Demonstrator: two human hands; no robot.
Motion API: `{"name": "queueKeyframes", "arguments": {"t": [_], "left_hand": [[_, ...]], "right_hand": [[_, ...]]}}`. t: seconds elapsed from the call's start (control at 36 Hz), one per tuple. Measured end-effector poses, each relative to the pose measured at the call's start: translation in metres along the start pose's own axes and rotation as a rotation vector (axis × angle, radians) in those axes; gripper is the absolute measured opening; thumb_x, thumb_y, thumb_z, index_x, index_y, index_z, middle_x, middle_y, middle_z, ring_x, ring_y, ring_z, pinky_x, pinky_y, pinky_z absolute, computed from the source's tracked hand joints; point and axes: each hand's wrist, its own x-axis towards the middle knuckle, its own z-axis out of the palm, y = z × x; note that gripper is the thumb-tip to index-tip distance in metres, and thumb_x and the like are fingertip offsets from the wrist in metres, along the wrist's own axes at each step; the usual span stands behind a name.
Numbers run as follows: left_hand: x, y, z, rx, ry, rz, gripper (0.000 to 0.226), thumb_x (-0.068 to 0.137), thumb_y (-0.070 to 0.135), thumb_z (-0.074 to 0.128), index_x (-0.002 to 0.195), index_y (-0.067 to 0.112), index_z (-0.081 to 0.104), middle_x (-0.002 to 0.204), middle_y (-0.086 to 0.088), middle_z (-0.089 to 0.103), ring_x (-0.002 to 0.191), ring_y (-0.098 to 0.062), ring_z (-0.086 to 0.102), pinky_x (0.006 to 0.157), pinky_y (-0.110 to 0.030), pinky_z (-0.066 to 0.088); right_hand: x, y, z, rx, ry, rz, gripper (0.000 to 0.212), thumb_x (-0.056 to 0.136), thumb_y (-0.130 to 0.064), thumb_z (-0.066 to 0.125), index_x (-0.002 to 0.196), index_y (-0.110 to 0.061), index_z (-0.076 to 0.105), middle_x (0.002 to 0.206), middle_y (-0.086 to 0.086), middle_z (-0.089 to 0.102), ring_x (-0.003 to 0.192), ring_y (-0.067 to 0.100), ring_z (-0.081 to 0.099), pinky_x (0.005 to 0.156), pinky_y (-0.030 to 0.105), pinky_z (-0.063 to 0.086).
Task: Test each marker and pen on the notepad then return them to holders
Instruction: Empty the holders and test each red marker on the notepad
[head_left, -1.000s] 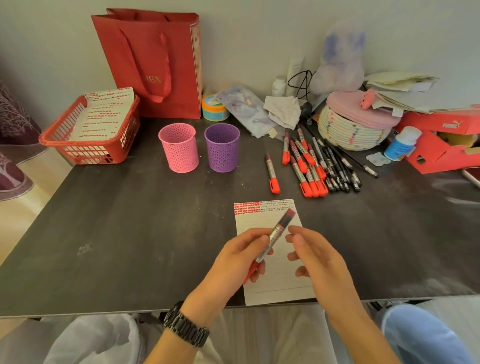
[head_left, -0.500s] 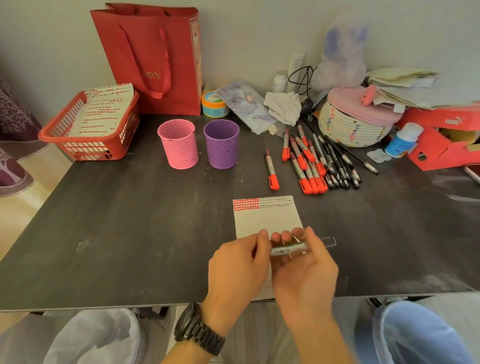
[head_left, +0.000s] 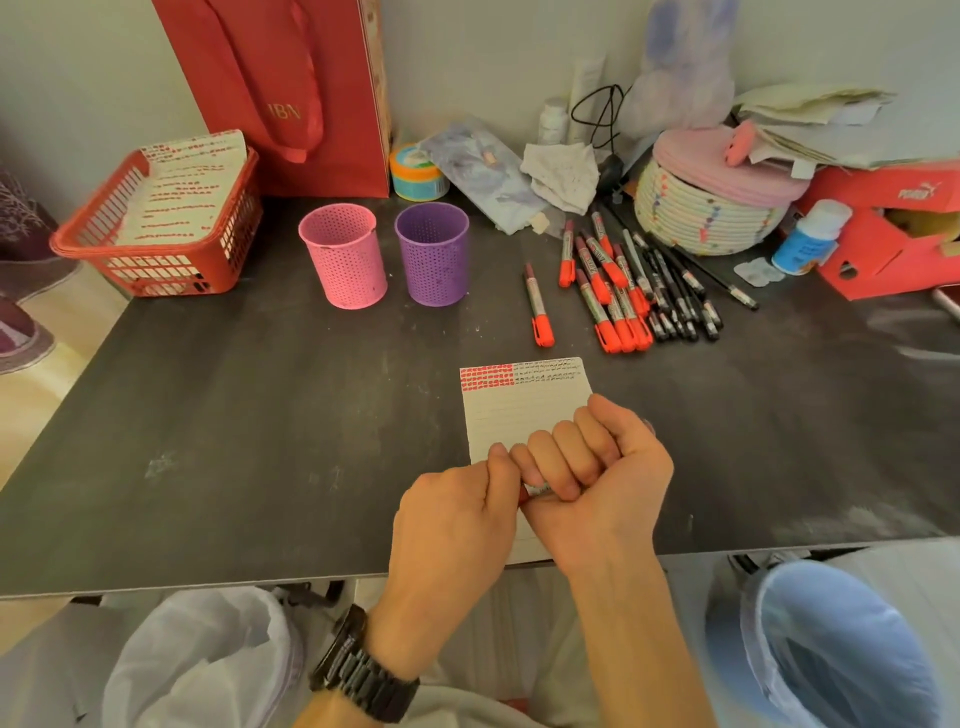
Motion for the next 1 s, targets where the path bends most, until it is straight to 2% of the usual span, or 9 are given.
{"name": "queueKeyframes", "arguments": {"t": [0.11, 0.17, 0.22, 0.33, 0.42, 0.58, 0.69, 0.81, 1.0], "left_hand": [[0.009, -0.015, -0.019, -0.139, -0.165, -0.156, 0.052, 0.096, 0.044, 0.038, 0.053, 0.019, 0.051, 0.045, 0.009, 0.050, 0.048, -0.010, 0.046, 0.053, -0.023, 0.039], [0.014, -0.033, -0.040, -0.179, -0.100, -0.275, 0.048, 0.091, 0.050, 0.041, 0.061, 0.016, 0.053, 0.051, -0.001, 0.055, 0.062, -0.026, 0.056, 0.066, -0.036, 0.047], [0.019, -0.050, -0.057, -0.156, 0.025, -0.300, 0.060, 0.081, 0.066, 0.033, 0.059, 0.012, 0.047, 0.060, -0.010, 0.058, 0.060, -0.025, 0.054, 0.068, -0.041, 0.046], [0.033, -0.056, -0.060, -0.288, 0.107, -0.253, 0.076, 0.086, 0.079, 0.022, 0.062, 0.011, 0.045, 0.061, -0.010, 0.054, 0.052, -0.007, 0.047, 0.062, -0.036, 0.040], [0.048, -0.054, -0.051, -0.296, 0.023, -0.161, 0.062, 0.085, 0.080, 0.028, 0.078, 0.024, 0.052, 0.069, 0.004, 0.061, 0.061, -0.008, 0.054, 0.065, -0.033, 0.044], [0.084, -0.065, -0.032, -0.050, -0.096, -0.018, 0.028, 0.080, 0.052, 0.068, 0.094, 0.047, 0.044, 0.098, 0.027, 0.058, 0.096, 0.009, 0.052, 0.071, -0.015, 0.041], [0.108, -0.070, -0.027, 0.020, -0.152, 0.076, 0.041, 0.077, 0.036, 0.074, 0.094, 0.049, 0.039, 0.106, 0.028, 0.054, 0.097, 0.002, 0.053, 0.076, -0.018, 0.043], [0.134, -0.078, -0.027, 0.007, -0.200, 0.151, 0.040, 0.072, 0.032, 0.070, 0.094, 0.050, 0.042, 0.106, 0.032, 0.055, 0.105, 0.007, 0.048, 0.077, -0.017, 0.041], [0.173, -0.093, -0.023, -0.017, -0.202, 0.192, 0.032, 0.082, 0.033, 0.072, 0.089, 0.048, 0.044, 0.102, 0.033, 0.060, 0.103, 0.005, 0.051, 0.081, -0.022, 0.046]], "right_hand": [[0.008, -0.031, -0.007, 0.021, -0.168, -0.063, 0.049, 0.071, -0.020, 0.067, 0.046, -0.025, 0.025, 0.041, -0.009, 0.014, 0.039, 0.013, 0.009, 0.041, 0.025, 0.025], [0.014, -0.064, -0.019, 0.027, -0.210, -0.134, 0.049, 0.081, -0.023, 0.061, 0.050, -0.026, 0.023, 0.043, -0.006, 0.013, 0.039, 0.013, 0.010, 0.042, 0.026, 0.025], [0.022, -0.089, -0.029, 0.007, -0.206, -0.151, 0.049, 0.089, -0.026, 0.056, 0.052, -0.026, 0.024, 0.044, -0.006, 0.017, 0.039, 0.011, 0.015, 0.046, 0.026, 0.025], [0.040, -0.089, -0.031, -0.107, -0.092, -0.054, 0.044, 0.094, -0.043, 0.056, 0.057, -0.023, 0.042, 0.053, -0.008, 0.041, 0.051, 0.009, 0.039, 0.062, 0.026, 0.038], [0.047, -0.082, -0.030, -0.257, 0.027, -0.032, 0.050, 0.093, -0.058, 0.052, 0.066, -0.018, 0.065, 0.078, 0.001, 0.066, 0.071, 0.016, 0.064, 0.075, 0.030, 0.051], [0.052, -0.078, -0.024, -0.519, 0.033, 0.003, 0.073, 0.086, -0.080, 0.040, 0.095, -0.017, 0.076, 0.074, 0.005, 0.065, 0.059, 0.016, 0.058, 0.055, 0.028, 0.051], [0.061, -0.070, -0.013, -0.726, 0.029, -0.009, 0.059, 0.084, -0.069, 0.052, 0.096, -0.017, 0.077, 0.081, 0.011, 0.072, 0.061, 0.017, 0.063, 0.054, 0.027, 0.054], [0.081, -0.056, 0.000, -0.840, 0.021, -0.124, 0.031, 0.074, -0.049, 0.073, 0.071, -0.020, 0.065, 0.058, 0.004, 0.054, 0.047, 0.013, 0.048, 0.043, 0.023, 0.042], [0.125, -0.027, 0.014, -1.050, -0.119, -0.163, 0.021, 0.081, -0.033, 0.076, 0.068, -0.017, 0.069, 0.054, 0.006, 0.055, 0.044, 0.015, 0.051, 0.039, 0.024, 0.039]]}}
